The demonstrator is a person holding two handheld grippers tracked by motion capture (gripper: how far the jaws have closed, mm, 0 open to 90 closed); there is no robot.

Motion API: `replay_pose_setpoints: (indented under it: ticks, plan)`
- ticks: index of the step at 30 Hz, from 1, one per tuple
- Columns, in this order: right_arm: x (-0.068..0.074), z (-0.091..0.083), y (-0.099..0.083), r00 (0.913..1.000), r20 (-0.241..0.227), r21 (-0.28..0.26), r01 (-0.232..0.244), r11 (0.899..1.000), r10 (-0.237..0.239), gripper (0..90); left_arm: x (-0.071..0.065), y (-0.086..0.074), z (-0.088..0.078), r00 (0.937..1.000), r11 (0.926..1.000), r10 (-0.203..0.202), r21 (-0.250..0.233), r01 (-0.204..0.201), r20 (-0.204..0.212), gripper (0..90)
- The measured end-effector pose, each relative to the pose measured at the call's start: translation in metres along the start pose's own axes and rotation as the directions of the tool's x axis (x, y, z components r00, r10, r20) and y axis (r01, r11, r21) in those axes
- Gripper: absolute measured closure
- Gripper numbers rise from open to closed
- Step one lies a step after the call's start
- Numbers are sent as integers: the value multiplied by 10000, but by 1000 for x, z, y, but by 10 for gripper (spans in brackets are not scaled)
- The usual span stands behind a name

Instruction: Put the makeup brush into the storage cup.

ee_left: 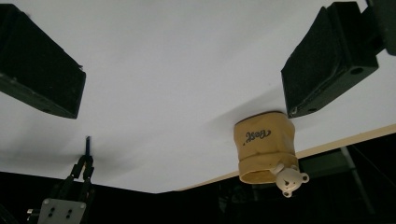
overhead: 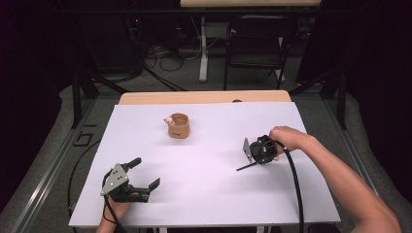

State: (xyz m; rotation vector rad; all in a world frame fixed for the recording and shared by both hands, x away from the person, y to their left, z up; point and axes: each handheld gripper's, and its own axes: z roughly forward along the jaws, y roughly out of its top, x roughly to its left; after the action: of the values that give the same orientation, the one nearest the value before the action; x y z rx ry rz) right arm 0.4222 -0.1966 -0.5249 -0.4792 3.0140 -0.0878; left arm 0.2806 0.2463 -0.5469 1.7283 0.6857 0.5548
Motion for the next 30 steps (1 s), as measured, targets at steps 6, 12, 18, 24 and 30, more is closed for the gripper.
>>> replay_pose_setpoints:
  ticks: [6,12,18,24,30]
  plan:
    - [1,-5,-2,9997,246,-77,-27,10000,29,832,0,0,0,10000,10000,14,44,-14,24,0]
    - [3,-11,0,9991,424,56,-17,10000,14,833,0,0,0,10000,10000,13,51,-13,35,0]
    - [7,-18,4,9974,722,117,-42,9999,34,834,-1,1,0,10000,10000,53,75,-53,-60,0]
    - [9,-23,10,9970,766,122,-159,9998,149,834,-2,1,1,9999,9998,109,168,-109,8,0]
    - [8,-32,17,9954,929,-22,-242,9997,243,834,-3,2,2,9997,9990,253,365,-252,-3,0]
